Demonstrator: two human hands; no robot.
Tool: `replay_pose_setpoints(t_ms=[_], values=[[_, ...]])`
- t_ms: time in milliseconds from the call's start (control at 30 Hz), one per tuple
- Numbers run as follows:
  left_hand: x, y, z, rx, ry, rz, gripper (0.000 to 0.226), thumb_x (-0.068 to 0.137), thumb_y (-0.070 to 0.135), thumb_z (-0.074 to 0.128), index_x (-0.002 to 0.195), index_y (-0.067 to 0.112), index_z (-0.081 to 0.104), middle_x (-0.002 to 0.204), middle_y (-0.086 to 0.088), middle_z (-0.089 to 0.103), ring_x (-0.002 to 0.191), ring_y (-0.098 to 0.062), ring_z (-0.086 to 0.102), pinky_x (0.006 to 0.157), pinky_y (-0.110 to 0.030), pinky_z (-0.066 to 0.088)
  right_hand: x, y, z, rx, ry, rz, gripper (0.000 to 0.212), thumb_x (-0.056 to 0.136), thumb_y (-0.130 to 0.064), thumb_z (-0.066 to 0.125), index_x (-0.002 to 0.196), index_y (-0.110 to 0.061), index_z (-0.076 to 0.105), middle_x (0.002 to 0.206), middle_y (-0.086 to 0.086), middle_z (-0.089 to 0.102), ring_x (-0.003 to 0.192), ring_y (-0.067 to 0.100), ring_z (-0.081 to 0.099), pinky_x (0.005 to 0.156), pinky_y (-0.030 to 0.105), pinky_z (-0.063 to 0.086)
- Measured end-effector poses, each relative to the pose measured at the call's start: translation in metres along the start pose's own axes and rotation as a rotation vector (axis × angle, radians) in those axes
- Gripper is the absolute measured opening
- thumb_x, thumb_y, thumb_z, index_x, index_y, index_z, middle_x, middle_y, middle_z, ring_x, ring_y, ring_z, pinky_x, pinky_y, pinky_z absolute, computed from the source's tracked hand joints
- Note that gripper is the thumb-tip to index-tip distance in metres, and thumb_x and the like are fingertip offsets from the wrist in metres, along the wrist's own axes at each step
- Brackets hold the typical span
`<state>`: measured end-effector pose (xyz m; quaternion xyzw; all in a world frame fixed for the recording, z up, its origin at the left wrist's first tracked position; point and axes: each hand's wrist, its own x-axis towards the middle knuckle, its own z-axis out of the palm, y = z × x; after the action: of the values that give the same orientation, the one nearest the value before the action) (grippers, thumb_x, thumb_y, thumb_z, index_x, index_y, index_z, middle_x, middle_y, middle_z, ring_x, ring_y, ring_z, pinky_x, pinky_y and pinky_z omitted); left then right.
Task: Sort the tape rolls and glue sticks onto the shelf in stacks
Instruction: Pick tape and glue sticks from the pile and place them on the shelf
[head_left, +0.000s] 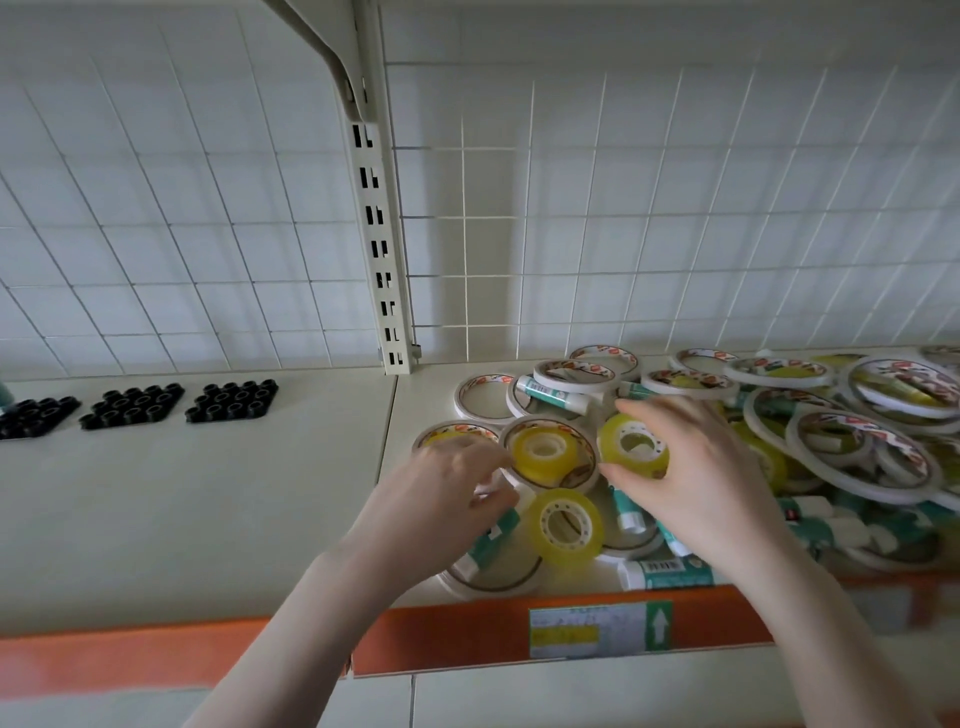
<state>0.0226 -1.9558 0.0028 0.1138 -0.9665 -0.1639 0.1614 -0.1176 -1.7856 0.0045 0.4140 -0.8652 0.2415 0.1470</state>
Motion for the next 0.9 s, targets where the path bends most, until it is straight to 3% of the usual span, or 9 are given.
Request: replay_pose_setpoints(t_ms=[100,200,400,567,700,800,900], values=[[0.002,0.005,0.002,0.019,-0.059,0.002,0.028,0.090,0.037,0.053,0.117,0.033,0.058,0.103,0.016,0.058,0.088,-0.002,0.053,0.064,-0.008,0.036,-0.006,0.004,0.000,0.007,0.019,-0.002,0.057,0.074,-0.034,0.076,0.126,-0.019,0.058,0.120,-0.001,0.058,0.115,0.019,0.051,0.090,0.021,0.030],[0.003,0.010,0.002,0.047,-0.089,0.003,0.027,0.091,0.035,0.050,0.117,0.032,0.057,0.107,0.012,0.060,0.091,-0.008,0.057,0.075,-0.024,0.045,-0.011,0.008,0.002,0.009,0.039,-0.015,0.056,0.069,-0.033,0.079,0.120,-0.016,0.063,0.116,0.000,0.061,0.110,0.021,0.056,0.088,0.024,0.035],[0.007,0.014,0.004,0.069,-0.121,-0.014,0.022,0.088,0.023,0.050,0.106,0.024,0.063,0.095,0.003,0.063,0.084,-0.016,0.057,0.075,-0.036,0.049,-0.018,0.012,0.007,0.037,0.056,-0.041,0.055,0.066,-0.031,0.082,0.115,-0.012,0.065,0.115,0.003,0.063,0.107,0.025,0.059,0.086,0.028,0.040],[0.009,0.016,0.003,0.006,-0.089,-0.052,0.028,0.080,0.019,0.056,0.106,0.024,0.065,0.095,0.004,0.060,0.083,-0.017,0.057,0.076,-0.030,0.047,-0.020,0.011,0.007,0.056,0.077,-0.049,0.056,0.064,-0.031,0.083,0.113,-0.011,0.066,0.112,0.004,0.065,0.104,0.025,0.061,0.086,0.027,0.040],[0.008,0.014,-0.005,-0.057,0.003,-0.081,0.022,0.078,0.017,0.060,0.098,0.022,0.067,0.085,0.011,0.055,0.073,-0.007,0.053,0.071,-0.021,0.045,-0.018,0.009,0.007,0.079,0.097,-0.070,0.055,0.064,-0.032,0.081,0.112,-0.010,0.066,0.110,0.004,0.065,0.102,0.025,0.061,0.084,0.027,0.040],[0.005,0.012,-0.015,-0.154,0.092,-0.150,0.015,0.077,0.016,0.064,0.089,0.025,0.064,0.080,0.012,0.062,0.070,-0.004,0.058,0.068,-0.023,0.048,-0.014,0.004,0.009,0.109,0.092,-0.097,0.055,0.066,-0.039,0.074,0.113,-0.011,0.066,0.106,0.002,0.065,0.098,0.023,0.062,0.079,0.025,0.042],[-0.001,0.006,-0.024,-0.236,0.189,-0.194,0.023,0.075,0.014,0.068,0.080,0.034,0.057,0.075,0.011,0.064,0.067,-0.002,0.059,0.065,-0.019,0.049,-0.009,-0.004,0.016,0.124,0.081,-0.144,0.054,0.066,-0.035,0.078,0.114,-0.012,0.066,0.104,0.001,0.065,0.095,0.022,0.062,0.077,0.025,0.043]])
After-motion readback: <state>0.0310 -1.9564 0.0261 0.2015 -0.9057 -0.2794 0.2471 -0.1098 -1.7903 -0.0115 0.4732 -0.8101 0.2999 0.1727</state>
